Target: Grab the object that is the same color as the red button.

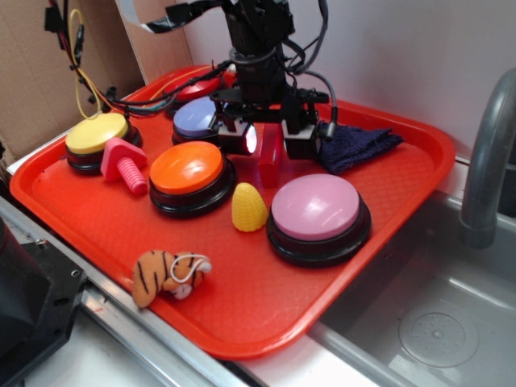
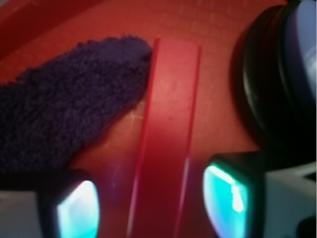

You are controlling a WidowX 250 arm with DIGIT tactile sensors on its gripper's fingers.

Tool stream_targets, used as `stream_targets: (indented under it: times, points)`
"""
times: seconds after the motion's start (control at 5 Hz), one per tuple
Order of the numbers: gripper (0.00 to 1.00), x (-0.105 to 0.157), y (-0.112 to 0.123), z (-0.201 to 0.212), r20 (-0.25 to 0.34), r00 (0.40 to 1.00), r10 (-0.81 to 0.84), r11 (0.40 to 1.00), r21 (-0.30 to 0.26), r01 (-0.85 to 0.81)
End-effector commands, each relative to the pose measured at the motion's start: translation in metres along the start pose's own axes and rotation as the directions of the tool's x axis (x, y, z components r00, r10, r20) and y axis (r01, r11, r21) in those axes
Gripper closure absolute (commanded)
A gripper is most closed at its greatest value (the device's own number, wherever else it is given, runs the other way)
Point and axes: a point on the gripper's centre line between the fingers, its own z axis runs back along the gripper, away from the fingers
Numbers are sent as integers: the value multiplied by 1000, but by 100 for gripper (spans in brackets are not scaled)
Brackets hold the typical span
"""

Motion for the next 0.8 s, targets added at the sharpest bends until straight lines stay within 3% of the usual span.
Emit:
stream_targets:
  times: [0.0, 0.2, 0.6]
  points:
    - [99, 14, -8, 14, 42, 997, -61, 996, -61, 64]
    - [100, 13, -7, 28, 74, 986, -148, 987, -47, 152]
    - [100, 6, 0, 76, 45, 907, -418, 908, -9, 419]
